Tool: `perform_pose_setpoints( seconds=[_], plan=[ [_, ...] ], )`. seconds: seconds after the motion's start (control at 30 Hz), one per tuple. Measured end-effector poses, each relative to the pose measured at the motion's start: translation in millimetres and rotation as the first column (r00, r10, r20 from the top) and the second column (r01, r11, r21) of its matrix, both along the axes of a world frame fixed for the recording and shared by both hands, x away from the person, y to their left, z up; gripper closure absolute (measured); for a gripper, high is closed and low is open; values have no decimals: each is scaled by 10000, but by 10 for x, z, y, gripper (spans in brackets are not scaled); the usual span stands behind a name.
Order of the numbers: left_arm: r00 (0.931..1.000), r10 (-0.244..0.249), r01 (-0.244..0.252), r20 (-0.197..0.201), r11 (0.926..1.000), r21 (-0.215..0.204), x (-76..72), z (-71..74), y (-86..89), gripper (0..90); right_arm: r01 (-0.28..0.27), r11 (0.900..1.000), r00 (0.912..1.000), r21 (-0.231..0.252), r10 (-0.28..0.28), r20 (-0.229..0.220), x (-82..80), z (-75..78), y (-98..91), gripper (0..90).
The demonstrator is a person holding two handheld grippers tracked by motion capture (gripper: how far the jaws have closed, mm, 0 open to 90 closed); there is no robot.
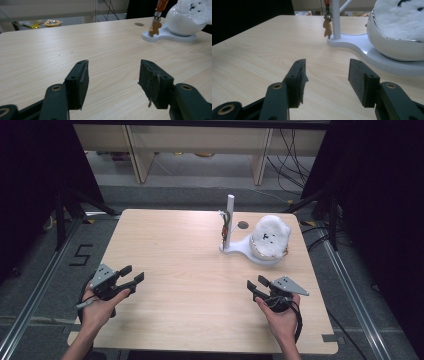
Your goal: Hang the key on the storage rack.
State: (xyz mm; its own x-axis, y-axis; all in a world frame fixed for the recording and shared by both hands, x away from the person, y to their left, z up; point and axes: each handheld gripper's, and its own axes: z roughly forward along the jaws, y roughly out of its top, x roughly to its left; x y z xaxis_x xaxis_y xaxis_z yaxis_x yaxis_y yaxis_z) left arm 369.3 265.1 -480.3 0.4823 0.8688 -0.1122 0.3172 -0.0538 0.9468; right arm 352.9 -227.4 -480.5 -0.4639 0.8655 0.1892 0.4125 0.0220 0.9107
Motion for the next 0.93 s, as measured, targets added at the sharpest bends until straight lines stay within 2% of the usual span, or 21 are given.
perform_pose_setpoints(
  seconds=[0.03,0.07,0.1,0.13,0.23,0.27,0.3,0.4,0.43,0.47,0.53,0.57,0.6,0.63,0.67,0.7,0.77,0.8,0.83,0.87,0.93],
  plan=[
    [9999,146,-146,-14,9999,72,-19,-43,19,404,-72,9996,9998,-256,76,171,17,-6,-24,490],
    [9997,239,-239,-31,9997,87,-29,-70,26,404,15,9999,10000,-109,-15,-22,10,-16,-8,490],
    [9996,287,-286,-35,9995,130,-38,-108,36,403,-107,9997,9998,-235,111,164,28,-25,-26,489],
    [9993,370,-369,-42,9992,126,-51,-154,37,402,-115,9999,9999,-113,116,103,28,-33,-21,489],
    [9992,407,-408,21,9988,266,-62,-249,34,398,40,10000,9999,-29,-40,-153,13,-42,-11,488],
    [9992,392,-393,41,9990,194,-61,-281,29,395,107,9998,9999,-191,-109,-102,16,-49,-20,487],
    [9992,393,-394,57,9990,194,-65,-312,23,392,-64,9995,9999,-306,67,107,40,-61,-43,487],
    [9994,301,-304,157,9993,202,-63,-371,-4,375,54,9999,10000,-116,-54,42,32,-75,-38,486],
    [9995,252,-258,200,9992,316,-65,-382,-11,373,74,9993,9998,-354,-69,162,38,-76,-61,485],
    [9993,256,-265,268,9991,341,-63,-396,-23,371,179,9998,9998,-26,-179,-101,21,-85,-43,485],
    [9991,220,-233,353,9990,390,-63,-417,-36,368,123,9993,9999,-358,-126,-73,31,-102,-88,484],
    [9991,251,-267,351,9987,443,-67,-426,-38,367,123,9998,9999,-166,-123,-1,35,-127,-83,484],
    [9991,280,-296,306,9983,497,-70,-428,-40,366,171,9993,9998,-341,-169,68,48,-145,-101,483],
    [9989,300,-318,370,9983,490,-76,-429,-42,363,317,9995,9994,-77,-318,-112,29,-155,-85,482],
    [9986,313,-333,416,9982,491,-82,-429,-42,362,326,9993,9992,-205,-330,-203,29,-162,-99,481],
    [9983,330,-353,482,9982,484,-85,-430,-43,361,244,9992,9997,-305,-246,-51,42,-174,-122,480],
    [9981,381,-404,490,9980,478,-92,-429,-41,359,456,9989,9973,-69,-459,-570,12,-172,-109,477],
    [9981,401,-424,478,9980,479,-92,-429,-40,358,323,9989,9991,-329,-332,-265,38,-187,-139,476],
    [9980,405,-428,483,9979,482,-90,-430,-41,357,438,9989,9982,-195,-446,-397,26,-189,-129,475],
    [9980,385,-412,501,9978,525,-86,-429,-41,357,382,9985,9992,-382,-386,-101,53,-208,-143,475],
    [9981,383,-410,487,9975,568,-85,-428,-42,357,404,9988,9991,-287,-408,-125,46,-207,-146,473]
  ],
)
